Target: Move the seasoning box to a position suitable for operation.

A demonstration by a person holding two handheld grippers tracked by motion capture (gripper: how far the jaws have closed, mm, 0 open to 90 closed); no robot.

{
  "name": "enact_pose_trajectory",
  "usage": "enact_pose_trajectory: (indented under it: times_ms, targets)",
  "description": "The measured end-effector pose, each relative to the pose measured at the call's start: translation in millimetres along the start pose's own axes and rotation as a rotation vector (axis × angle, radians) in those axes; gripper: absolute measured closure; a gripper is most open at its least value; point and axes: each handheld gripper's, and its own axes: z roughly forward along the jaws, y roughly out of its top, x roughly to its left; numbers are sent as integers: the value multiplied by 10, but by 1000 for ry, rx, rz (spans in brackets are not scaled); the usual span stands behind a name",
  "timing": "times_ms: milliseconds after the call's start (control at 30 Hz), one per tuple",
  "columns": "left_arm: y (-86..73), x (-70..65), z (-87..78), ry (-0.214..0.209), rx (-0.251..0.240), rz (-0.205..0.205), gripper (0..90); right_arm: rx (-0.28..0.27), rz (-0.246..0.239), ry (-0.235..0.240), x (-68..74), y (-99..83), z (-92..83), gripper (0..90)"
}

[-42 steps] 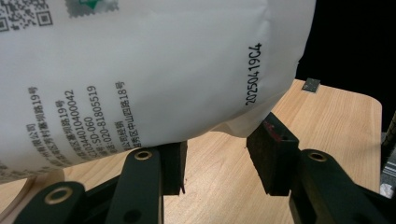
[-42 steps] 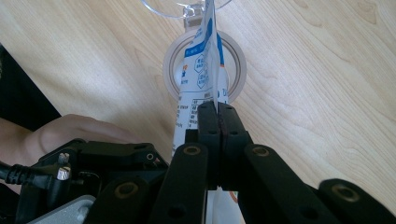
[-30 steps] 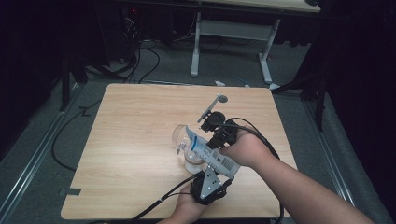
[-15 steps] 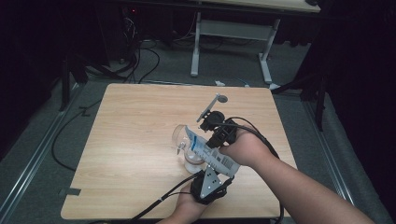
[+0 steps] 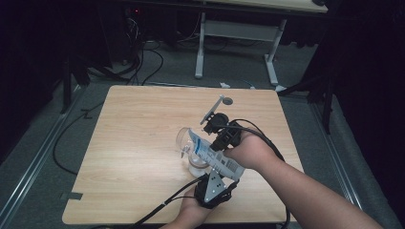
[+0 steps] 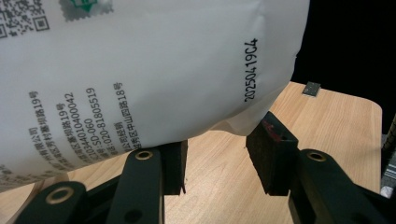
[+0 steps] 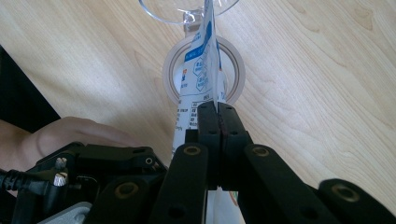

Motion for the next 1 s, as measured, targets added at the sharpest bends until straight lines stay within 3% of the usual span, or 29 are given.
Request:
enact_pose_trajectory:
  times_ms: [1000]
  targets:
    - [7,5,-9,5,-9,-2,598,2,-6,1,19,27,-13,900]
